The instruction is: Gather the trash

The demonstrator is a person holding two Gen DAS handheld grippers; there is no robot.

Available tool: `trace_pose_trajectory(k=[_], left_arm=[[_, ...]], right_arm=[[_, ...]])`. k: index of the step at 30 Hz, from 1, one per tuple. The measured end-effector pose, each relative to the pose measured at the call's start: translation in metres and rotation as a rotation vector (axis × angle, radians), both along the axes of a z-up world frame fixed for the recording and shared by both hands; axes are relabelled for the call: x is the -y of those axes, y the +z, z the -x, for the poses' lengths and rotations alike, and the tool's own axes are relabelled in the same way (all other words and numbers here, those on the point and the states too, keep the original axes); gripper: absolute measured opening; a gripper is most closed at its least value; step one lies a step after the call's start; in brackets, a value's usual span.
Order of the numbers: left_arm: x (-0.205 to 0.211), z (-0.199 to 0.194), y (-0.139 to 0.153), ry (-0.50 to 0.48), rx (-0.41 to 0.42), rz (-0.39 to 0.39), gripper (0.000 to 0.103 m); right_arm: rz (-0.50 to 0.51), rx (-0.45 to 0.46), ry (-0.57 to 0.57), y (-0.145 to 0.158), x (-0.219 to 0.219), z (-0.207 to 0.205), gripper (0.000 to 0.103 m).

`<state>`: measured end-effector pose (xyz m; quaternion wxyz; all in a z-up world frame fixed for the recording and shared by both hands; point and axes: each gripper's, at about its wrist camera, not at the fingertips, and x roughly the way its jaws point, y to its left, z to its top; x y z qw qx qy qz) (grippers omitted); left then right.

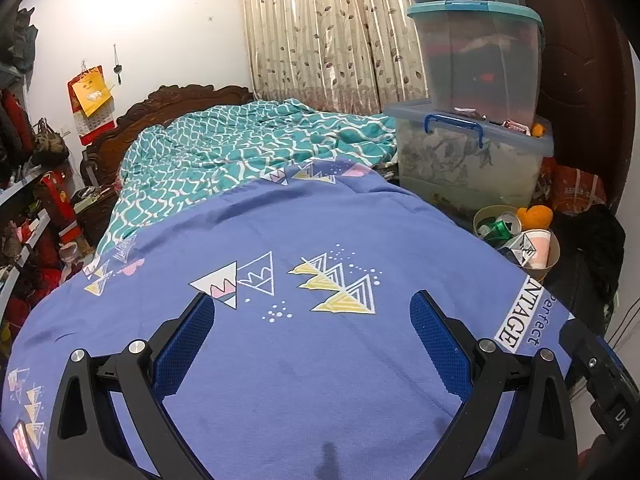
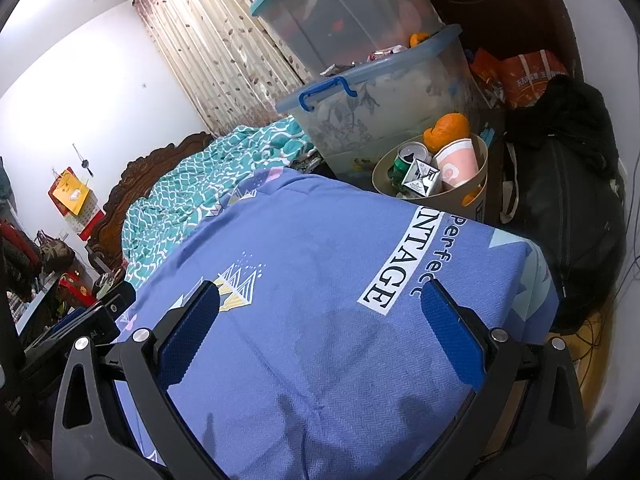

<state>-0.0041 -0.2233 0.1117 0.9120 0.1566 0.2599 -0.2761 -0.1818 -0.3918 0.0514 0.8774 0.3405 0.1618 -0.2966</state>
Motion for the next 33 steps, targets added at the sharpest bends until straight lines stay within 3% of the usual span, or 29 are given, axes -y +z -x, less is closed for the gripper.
trace_pose_trajectory(k=[33], left_arm=[[-0.0034, -0.0037, -0.0037, -0.005, -0.03, 0.003, 0.095]], right_arm=[[0.028, 0.008, 0.006, 0.0005, -0.0034, -0.0003, 0.1]])
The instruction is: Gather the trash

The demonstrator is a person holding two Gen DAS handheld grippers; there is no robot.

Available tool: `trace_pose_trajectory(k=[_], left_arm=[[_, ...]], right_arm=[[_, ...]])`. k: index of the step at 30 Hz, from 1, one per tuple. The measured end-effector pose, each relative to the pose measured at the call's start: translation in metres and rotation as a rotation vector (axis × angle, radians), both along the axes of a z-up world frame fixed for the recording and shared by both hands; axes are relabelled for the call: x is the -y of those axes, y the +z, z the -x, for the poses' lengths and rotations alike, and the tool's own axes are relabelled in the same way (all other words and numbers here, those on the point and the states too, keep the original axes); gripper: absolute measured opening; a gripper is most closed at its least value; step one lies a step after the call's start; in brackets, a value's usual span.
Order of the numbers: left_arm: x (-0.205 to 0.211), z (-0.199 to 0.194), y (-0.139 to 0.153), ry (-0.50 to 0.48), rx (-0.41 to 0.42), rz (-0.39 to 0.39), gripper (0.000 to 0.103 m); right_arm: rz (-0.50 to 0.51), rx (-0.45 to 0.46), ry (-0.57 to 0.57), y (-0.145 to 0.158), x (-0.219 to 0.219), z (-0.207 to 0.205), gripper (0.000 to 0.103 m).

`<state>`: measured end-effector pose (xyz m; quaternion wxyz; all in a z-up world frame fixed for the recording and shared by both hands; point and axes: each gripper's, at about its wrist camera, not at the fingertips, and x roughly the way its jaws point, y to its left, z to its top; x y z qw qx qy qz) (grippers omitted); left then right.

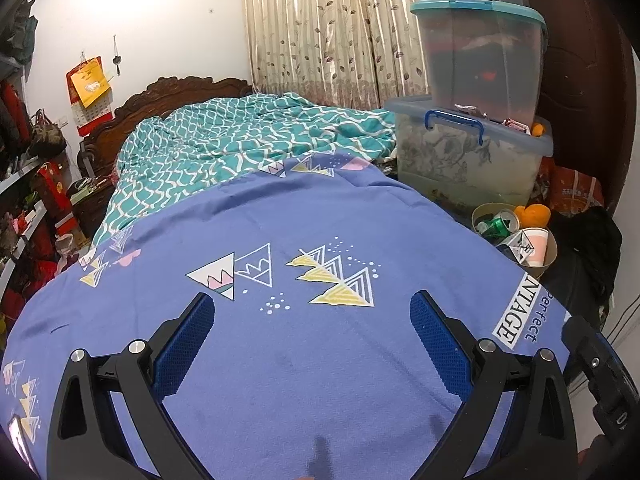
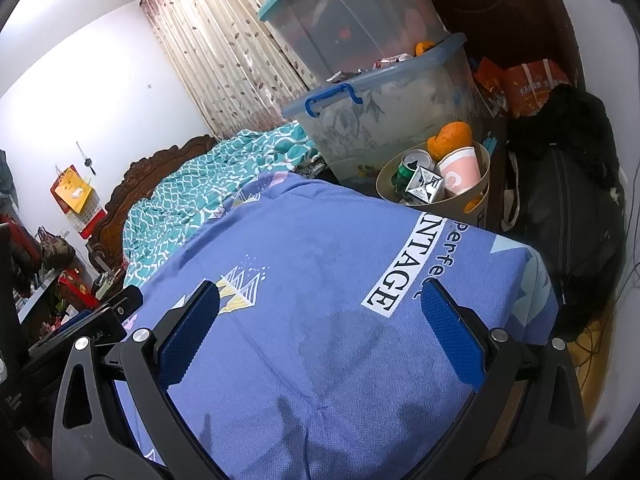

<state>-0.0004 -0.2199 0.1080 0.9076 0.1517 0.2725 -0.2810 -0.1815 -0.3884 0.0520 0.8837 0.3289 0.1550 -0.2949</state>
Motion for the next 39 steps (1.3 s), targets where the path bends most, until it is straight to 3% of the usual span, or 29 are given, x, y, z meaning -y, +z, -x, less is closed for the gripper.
trace_pose_trajectory(k=[39], left_arm=[[-0.0034, 0.0002, -0.0013, -0.003, -0.002, -0.007, 0.095]], right_arm=[[0.029, 0.006, 0.005, 0.0047, -0.0002, -0.0003, 0.1]])
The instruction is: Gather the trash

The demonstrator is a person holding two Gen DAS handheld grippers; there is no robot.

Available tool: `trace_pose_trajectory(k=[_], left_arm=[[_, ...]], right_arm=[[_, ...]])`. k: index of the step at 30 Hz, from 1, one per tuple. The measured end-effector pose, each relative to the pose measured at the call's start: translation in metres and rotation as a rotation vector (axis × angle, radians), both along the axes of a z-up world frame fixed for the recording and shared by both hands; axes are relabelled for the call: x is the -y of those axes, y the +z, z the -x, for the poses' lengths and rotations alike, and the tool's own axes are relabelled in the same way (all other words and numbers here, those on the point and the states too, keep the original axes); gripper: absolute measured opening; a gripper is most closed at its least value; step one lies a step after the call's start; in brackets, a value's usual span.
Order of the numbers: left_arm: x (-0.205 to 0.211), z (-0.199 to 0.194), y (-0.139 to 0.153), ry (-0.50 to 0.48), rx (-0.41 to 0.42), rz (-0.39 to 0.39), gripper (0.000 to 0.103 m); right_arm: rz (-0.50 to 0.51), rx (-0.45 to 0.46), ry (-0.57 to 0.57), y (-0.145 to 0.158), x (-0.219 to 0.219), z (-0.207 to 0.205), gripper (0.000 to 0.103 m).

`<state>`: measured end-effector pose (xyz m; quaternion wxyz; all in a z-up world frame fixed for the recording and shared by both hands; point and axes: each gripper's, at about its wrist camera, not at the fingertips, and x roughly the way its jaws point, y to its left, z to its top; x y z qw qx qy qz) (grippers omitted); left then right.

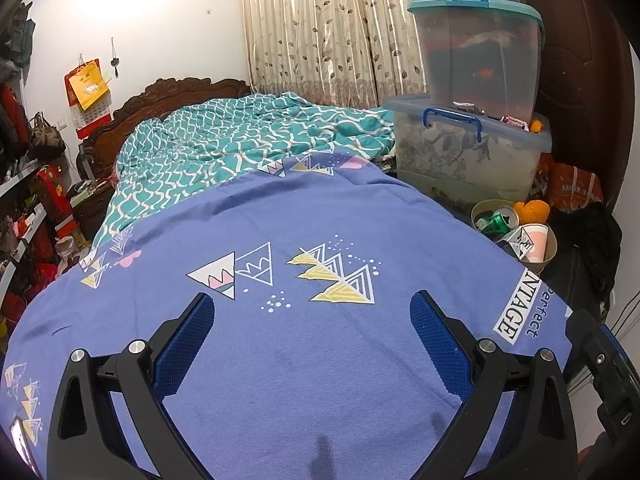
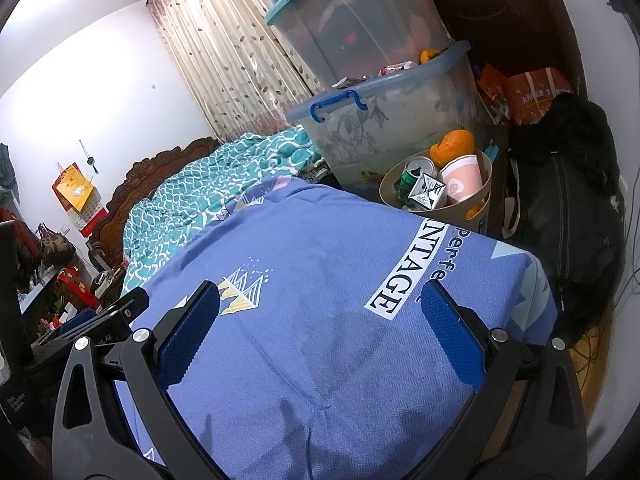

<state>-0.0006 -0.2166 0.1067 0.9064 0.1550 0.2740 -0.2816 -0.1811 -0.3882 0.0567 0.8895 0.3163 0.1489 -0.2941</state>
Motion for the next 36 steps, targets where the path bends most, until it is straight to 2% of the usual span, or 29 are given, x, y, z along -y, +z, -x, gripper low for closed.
trace_pose_trajectory(k=[36], left_arm=[[0.0004, 0.0034, -0.0043, -0.022, -0.022, -0.002, 0.094]], right_arm=[[-0.017, 0.007, 0.008, -0.0033, 0.0024, 0.0008, 0.1]])
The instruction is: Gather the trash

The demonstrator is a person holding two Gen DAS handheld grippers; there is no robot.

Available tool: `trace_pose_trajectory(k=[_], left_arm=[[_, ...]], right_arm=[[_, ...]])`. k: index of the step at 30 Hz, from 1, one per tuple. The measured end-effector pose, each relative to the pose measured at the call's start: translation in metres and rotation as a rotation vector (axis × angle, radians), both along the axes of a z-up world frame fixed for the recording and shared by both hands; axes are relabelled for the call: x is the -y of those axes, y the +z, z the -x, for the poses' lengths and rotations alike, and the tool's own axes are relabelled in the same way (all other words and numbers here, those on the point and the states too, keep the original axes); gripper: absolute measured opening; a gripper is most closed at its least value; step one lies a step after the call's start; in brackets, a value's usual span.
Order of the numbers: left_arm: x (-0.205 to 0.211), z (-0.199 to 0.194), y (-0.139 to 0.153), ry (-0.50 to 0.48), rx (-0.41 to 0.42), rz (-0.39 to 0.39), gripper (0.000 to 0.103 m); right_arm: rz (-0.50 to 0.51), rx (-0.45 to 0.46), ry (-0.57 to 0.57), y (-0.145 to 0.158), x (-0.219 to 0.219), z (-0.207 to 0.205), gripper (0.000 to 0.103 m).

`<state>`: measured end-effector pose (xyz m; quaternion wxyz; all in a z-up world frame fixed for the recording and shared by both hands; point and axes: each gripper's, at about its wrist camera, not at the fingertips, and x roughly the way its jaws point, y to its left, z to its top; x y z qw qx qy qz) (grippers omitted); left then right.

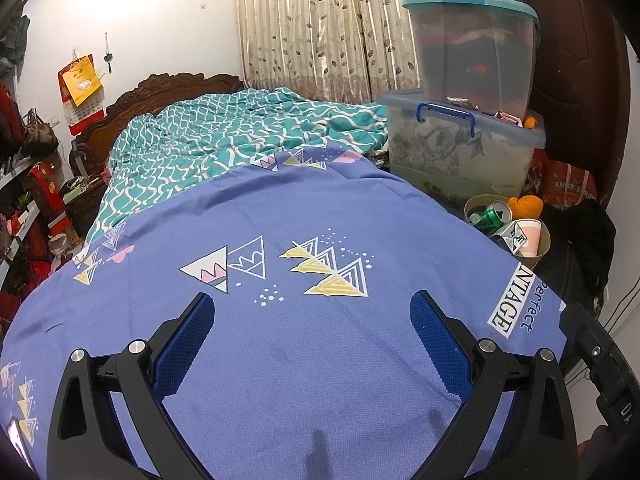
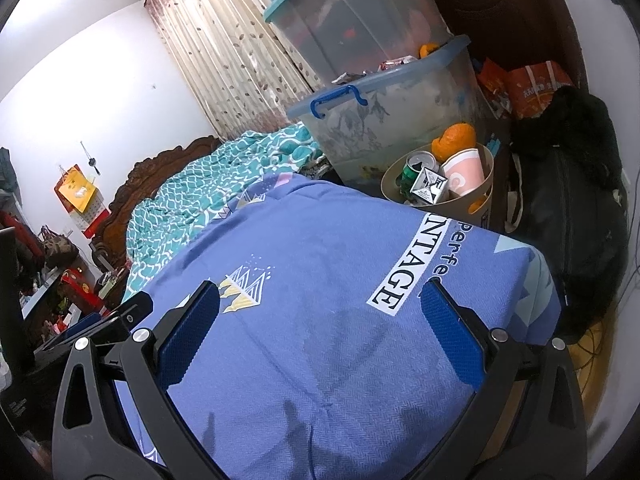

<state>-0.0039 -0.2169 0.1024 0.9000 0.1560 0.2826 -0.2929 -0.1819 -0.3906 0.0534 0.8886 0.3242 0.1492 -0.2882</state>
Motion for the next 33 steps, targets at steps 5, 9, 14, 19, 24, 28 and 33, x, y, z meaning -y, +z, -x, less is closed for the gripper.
trace_pose_trajectory(k=[5, 9, 14, 19, 24, 28, 33], left_arm=[[-0.0001, 0.0004, -0.0015, -0.001, 0.002, -0.005, 0.094], [-0.0003, 0.0001, -0.0019, -0.004, -0.006, -0.001, 0.094], [0.0013, -0.0013, -0.0038, -0.002, -0.018, -0.008, 0.094], [0.0017, -0.0024, -0.0046, 0.007, -0.014, -0.016, 0.094], [0.0019, -0.0026, -0.005, 0.014, -0.009, -0.025, 0.094], [0.0013, -0.0033, -0.0053, 0.014, -0.008, -0.024, 0.094], [0.0014, -0.002, -0.0058, 0.014, -0.009, -0.025, 0.094]], right_arm=[[0.0, 0.001, -0.006, 0.0001, 0.0009, 0.0001, 0.1], [0.002, -0.001, -0.004, 0.0, 0.0011, 0.0001, 0.1], [-0.002, -0.003, -0.004, 0.0009, 0.0016, 0.0004, 0.1], [-0.003, -0.005, -0.003, 0.001, 0.0021, 0.0002, 0.1], [-0.005, -0.008, -0.003, -0.0003, 0.002, 0.0008, 0.1], [-0.005, -0.007, -0.004, -0.0003, 0.0021, 0.0005, 0.1], [-0.005, -0.007, -0.002, -0.0002, 0.0024, 0.0003, 0.1]])
